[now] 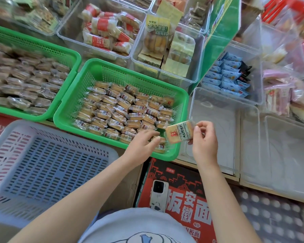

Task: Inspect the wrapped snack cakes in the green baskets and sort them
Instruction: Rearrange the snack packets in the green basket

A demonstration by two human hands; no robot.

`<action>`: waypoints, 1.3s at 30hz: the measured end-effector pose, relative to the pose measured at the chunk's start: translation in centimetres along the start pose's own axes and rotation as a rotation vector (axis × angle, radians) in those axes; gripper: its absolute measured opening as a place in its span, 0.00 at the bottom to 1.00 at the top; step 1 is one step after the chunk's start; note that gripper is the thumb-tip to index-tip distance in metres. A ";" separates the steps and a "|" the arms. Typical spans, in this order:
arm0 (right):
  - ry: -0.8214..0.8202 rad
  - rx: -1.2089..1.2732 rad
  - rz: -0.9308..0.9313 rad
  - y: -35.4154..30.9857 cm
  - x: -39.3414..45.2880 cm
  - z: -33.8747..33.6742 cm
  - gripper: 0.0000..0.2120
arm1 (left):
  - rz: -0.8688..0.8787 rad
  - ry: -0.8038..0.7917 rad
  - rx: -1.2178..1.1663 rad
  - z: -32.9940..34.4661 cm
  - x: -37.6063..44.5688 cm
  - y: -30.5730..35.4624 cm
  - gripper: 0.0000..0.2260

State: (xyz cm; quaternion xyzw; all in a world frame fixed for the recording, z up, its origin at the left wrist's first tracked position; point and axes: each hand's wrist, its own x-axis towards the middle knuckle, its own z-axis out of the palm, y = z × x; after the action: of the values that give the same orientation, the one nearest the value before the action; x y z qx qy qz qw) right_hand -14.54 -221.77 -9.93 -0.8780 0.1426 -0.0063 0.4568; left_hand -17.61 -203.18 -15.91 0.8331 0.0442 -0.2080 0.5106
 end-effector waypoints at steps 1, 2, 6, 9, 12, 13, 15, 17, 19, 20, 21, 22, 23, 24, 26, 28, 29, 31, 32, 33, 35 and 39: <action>-0.036 0.050 0.059 -0.1 -0.7 0.2 0.04 | -0.083 -0.014 -0.320 0.0 -0.8 1.1 0.17; -0.066 0.101 0.112 -0.2 -1.3 0.3 0.05 | -0.153 -0.053 -0.620 0.0 -1.7 2.1 0.17; -0.131 0.268 0.204 -0.8 -3.6 0.3 0.07 | -0.219 -0.080 -1.173 -0.5 -4.0 2.8 0.19; -0.148 0.256 0.184 -1.3 -4.7 -0.6 0.07 | -0.240 -0.091 -1.235 -1.0 -5.1 3.0 0.18; -0.175 0.295 0.186 -1.6 -5.3 -1.6 0.06 | -0.236 -0.109 -1.259 -1.2 -5.9 3.4 0.08; -0.190 0.327 0.202 -1.6 -5.4 -1.9 0.06 | -0.231 -0.108 -1.248 -1.2 -6.0 3.6 0.07; -0.218 0.403 0.247 -1.7 -5.7 -2.5 0.06 | -0.205 -0.121 -1.213 -1.2 -6.4 3.9 0.06; -0.253 0.489 0.311 -1.7 -6.1 -2.8 0.06 | -0.167 -0.162 -1.209 -1.2 -6.7 4.1 0.06; -0.311 0.597 0.387 -1.5 -6.4 -2.8 0.06 | -0.126 -0.212 -1.231 -1.2 -7.1 4.1 0.06; -0.346 0.657 0.425 -1.5 -6.5 -2.8 0.05 | -0.107 -0.233 -1.240 -1.2 -7.2 4.0 0.06; -0.379 0.715 0.465 -1.5 -6.6 -2.8 0.04 | -0.092 -0.251 -1.245 -1.3 -7.4 4.1 0.07; -0.409 0.767 0.507 -1.6 -6.8 -2.9 0.04 | -0.077 -0.268 -1.242 -1.4 -7.6 4.1 0.08; -0.435 0.809 0.553 -1.6 -6.9 -2.9 0.05 | -0.063 -0.285 -1.230 -1.5 -7.9 4.3 0.09; -0.467 0.840 0.596 -1.7 -7.0 -2.9 0.07 | -0.046 -0.300 -1.208 -1.7 -8.2 4.5 0.09; -0.575 0.881 0.656 -1.8 -7.3 -2.8 0.12 | 0.002 -0.325 -1.142 -2.1 -8.8 5.0 0.06; -0.710 0.907 0.678 -2.0 -7.6 -2.6 0.15 | 0.043 -0.316 -1.077 -2.6 -9.5 5.6 0.07; -0.761 0.917 0.672 -2.0 -7.8 -2.5 0.15 | 0.060 -0.303 -1.055 -2.7 -9.8 5.8 0.07; -0.810 0.935 0.643 -2.3 -8.2 -2.1 0.15 | 0.086 -0.269 -1.024 -3.0 -10.3 6.0 0.06; -0.826 0.938 0.623 -2.5 -8.4 -2.0 0.15 | 0.095 -0.254 -1.008 -3.1 -10.5 6.0 0.06; -0.837 0.931 0.604 -2.5 -8.6 -1.8 0.15 | 0.101 -0.243 -0.994 -3.2 -10.8 6.0 0.06; -0.858 0.897 0.564 -2.5 -9.0 -1.4 0.15 | 0.099 -0.225 -0.991 -3.3 -11.2 5.9 0.06; -0.644 0.644 0.562 -1.9 -9.2 -0.2 0.11 | 0.030 -0.100 -1.017 -3.5 -11.8 4.9 0.05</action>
State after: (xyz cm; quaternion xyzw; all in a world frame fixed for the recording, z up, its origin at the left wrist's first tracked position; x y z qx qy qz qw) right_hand -22.95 -218.55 -7.20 -0.5789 0.2159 0.3424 0.7079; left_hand -25.90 -200.79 -5.87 0.4690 0.1034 -0.1925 0.8557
